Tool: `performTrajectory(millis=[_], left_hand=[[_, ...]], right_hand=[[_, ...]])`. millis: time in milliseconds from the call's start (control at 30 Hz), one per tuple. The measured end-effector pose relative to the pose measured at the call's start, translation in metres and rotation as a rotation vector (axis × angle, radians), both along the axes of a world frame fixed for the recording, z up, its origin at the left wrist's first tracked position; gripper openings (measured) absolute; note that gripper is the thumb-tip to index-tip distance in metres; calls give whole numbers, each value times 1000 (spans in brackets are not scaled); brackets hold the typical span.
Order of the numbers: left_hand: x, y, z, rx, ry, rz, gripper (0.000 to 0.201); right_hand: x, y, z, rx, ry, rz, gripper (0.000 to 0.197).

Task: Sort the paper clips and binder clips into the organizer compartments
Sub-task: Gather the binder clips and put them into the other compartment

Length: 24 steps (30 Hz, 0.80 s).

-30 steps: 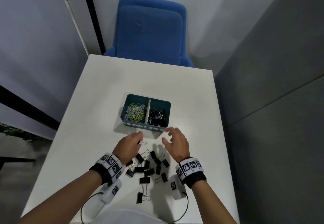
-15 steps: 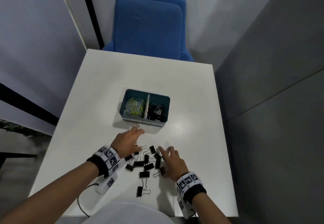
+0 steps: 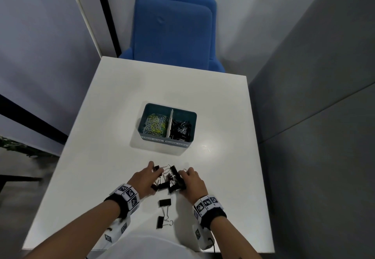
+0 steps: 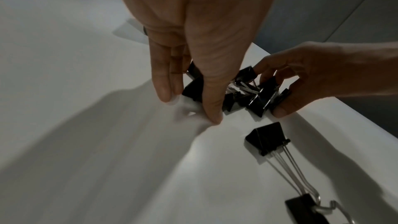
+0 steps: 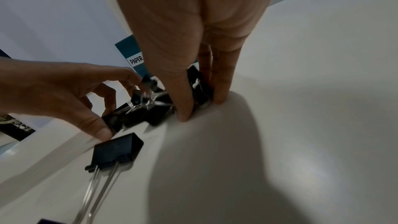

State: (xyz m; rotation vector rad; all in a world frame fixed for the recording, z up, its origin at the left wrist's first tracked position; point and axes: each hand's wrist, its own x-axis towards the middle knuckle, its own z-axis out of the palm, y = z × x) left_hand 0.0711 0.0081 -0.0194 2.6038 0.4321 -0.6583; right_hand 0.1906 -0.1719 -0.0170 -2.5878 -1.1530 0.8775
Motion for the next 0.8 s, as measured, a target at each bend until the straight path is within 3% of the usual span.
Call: performTrajectory(millis=[167,367,533,800], left_hand=[[0,-1,1,63,-88,-92,66],[0,-8,-8,223,-91,-252,58],[0,-8,-8,172,-97,-251,73],[5,-2,-13,130,-46,-171,65]], right_hand=[[2,-9,0,104,-8,-60,29],[5,-18,8,184,28,-116,26],[18,-18,24,253,29,-152,16],[56,16,88,440,-64,-252,10]])
